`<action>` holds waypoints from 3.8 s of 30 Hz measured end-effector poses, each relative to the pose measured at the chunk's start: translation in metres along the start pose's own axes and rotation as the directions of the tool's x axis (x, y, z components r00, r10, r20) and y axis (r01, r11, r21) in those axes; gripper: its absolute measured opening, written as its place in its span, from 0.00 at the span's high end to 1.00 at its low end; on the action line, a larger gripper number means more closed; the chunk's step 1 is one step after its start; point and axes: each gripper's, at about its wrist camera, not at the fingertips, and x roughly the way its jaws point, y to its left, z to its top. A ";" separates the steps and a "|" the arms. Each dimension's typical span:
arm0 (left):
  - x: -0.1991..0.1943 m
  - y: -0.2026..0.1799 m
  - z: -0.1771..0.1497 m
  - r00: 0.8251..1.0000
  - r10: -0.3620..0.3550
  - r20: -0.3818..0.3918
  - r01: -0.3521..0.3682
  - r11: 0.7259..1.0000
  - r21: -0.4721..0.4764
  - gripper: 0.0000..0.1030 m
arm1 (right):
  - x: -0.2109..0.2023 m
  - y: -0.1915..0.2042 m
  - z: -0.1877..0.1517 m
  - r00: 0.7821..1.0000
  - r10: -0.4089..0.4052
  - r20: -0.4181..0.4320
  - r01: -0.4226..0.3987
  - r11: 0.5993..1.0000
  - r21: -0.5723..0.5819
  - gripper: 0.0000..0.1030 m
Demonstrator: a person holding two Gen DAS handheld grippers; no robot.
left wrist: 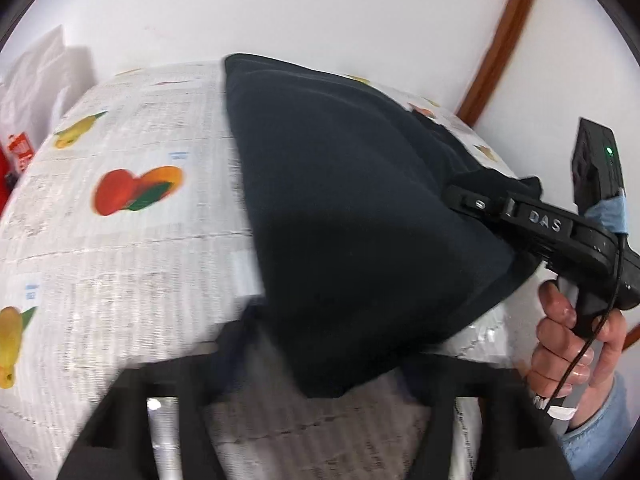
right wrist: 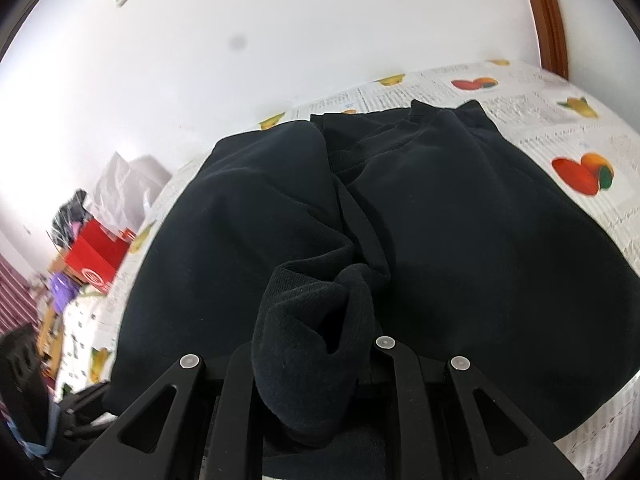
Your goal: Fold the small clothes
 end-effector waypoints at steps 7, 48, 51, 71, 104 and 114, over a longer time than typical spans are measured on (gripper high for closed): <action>0.016 -0.020 -0.001 0.987 0.159 0.010 -0.159 0.987 0.028 0.15 | -0.012 0.008 0.000 0.999 0.028 0.044 -0.027 0.999 -0.031 0.84; 0.035 -0.066 0.002 0.969 0.245 -0.007 -0.243 0.963 0.114 0.11 | -0.077 -0.049 0.011 0.964 -0.100 0.248 0.133 0.984 -0.121 0.86; 0.033 -0.065 0.000 0.970 0.242 -0.008 -0.240 0.965 0.106 0.11 | -0.108 -0.059 0.016 0.927 -0.097 0.362 0.135 0.987 -0.081 0.86; 0.010 -0.067 -0.007 0.991 0.129 0.034 -0.133 0.984 0.119 0.86 | -0.066 -0.109 -0.006 0.962 -0.225 0.156 0.229 0.973 -0.010 0.80; -0.090 0.000 -0.009 0.982 0.148 0.114 -0.154 0.987 0.051 0.45 | -0.023 -0.056 0.017 0.967 -0.245 0.071 0.254 0.944 -0.210 0.94; -0.044 0.021 0.061 0.978 0.192 0.078 -0.193 0.981 0.009 0.42 | -0.034 -0.013 0.095 0.969 -0.236 0.068 0.246 0.927 -0.282 0.58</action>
